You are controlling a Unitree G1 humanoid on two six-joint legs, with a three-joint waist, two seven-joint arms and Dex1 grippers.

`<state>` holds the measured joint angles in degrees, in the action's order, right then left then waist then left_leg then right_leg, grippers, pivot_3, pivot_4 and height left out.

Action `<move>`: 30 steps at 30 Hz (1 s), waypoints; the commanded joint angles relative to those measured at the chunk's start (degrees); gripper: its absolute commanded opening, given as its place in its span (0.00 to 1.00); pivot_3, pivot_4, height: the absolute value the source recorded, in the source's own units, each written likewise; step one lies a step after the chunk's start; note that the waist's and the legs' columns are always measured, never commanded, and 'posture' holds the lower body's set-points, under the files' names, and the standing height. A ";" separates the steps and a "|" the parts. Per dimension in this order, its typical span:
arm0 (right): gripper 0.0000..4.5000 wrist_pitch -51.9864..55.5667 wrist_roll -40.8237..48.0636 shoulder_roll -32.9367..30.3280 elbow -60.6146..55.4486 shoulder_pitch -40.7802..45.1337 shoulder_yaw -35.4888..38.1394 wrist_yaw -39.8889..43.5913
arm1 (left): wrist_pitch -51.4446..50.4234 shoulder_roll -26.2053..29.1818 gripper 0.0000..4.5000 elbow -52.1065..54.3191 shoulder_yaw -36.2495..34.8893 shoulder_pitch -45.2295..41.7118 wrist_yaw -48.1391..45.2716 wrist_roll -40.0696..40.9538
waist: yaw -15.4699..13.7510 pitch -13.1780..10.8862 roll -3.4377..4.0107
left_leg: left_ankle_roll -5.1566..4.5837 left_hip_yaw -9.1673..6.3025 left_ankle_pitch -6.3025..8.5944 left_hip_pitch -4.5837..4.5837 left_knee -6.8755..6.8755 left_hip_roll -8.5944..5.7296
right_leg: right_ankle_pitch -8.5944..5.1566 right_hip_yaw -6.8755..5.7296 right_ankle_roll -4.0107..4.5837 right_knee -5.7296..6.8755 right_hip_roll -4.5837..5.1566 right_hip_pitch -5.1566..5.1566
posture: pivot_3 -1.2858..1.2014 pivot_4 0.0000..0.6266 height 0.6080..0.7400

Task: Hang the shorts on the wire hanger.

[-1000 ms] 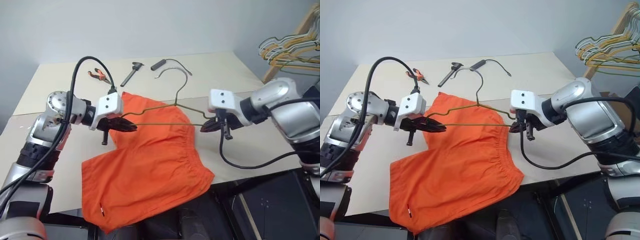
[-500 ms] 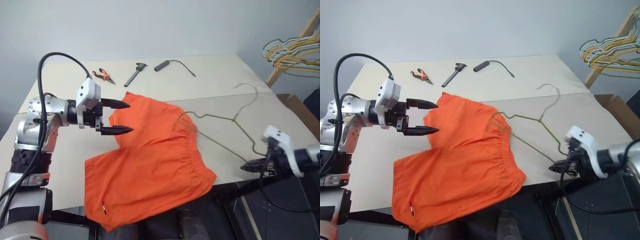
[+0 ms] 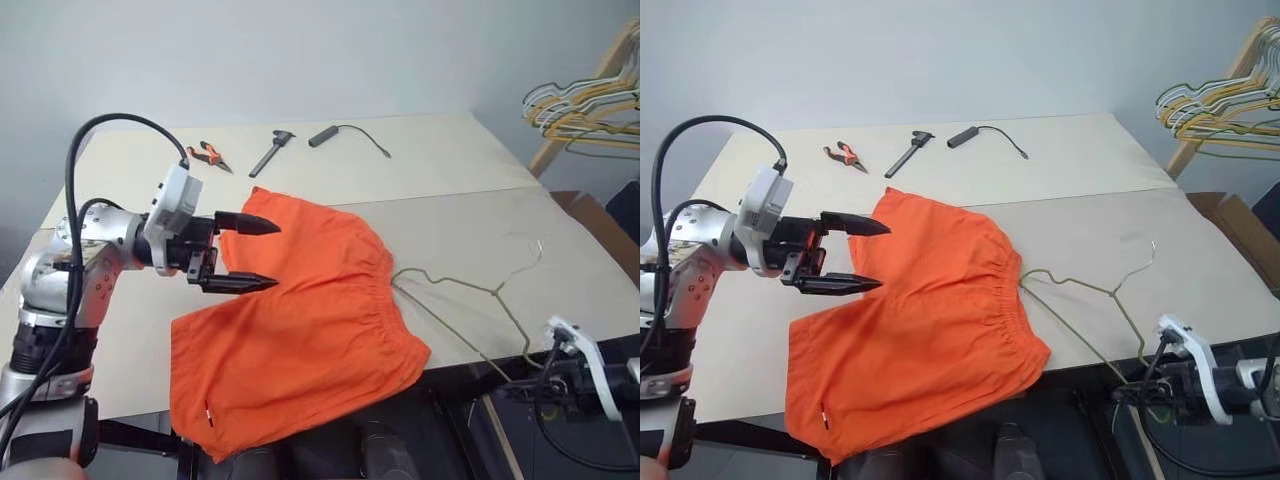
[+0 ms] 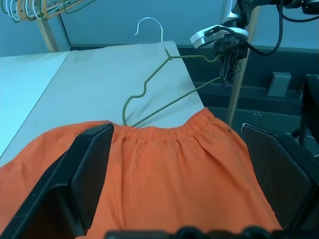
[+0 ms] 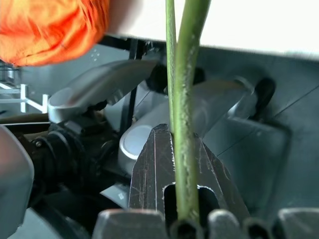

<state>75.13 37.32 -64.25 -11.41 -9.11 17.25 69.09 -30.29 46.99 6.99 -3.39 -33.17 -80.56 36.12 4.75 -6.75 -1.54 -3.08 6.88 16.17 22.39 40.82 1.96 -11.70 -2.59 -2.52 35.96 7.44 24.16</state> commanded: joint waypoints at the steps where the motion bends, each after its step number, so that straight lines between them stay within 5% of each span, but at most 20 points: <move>1: 0.00 -0.84 2.86 -1.48 -0.79 -0.87 3.08 1.76 | -0.14 1.09 0.99 2.25 -1.54 0.61 -0.11 1.47 | -0.35 0.00 0.00 | -0.01 0.00 0.00 0.00 0.00 0.00 | 0.00 -0.01 0.00 -0.02 0.00 0.00 | 0.46 0.20 1.00; 20: 0.00 -3.62 5.84 -5.41 -1.18 -4.61 1.33 6.43 | 1.35 2.32 0.99 3.71 -1.88 3.06 -1.36 2.39 | -1.33 0.00 0.00 | -0.03 -0.01 0.03 0.04 0.00 0.01 | -0.08 -0.03 0.11 -0.09 0.00 0.00 | 0.47 0.18 1.00; 30: 0.00 -4.92 4.96 -2.65 4.10 6.43 -8.05 4.80 | 2.27 3.10 0.99 3.79 -2.13 3.83 -1.30 2.20 | -1.49 -0.01 -0.01 | -0.03 0.00 0.03 0.04 -0.01 0.02 | -0.10 -0.03 0.16 -0.10 -0.01 0.02 | 0.47 0.18 1.00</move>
<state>71.16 41.81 -67.17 -7.56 -4.22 10.33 73.55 -28.78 49.23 9.43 -3.70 -28.99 -81.90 37.93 3.26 -6.76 -1.55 -3.11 6.87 16.20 22.45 40.81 1.97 -11.80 -2.63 -2.37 35.85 7.43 24.21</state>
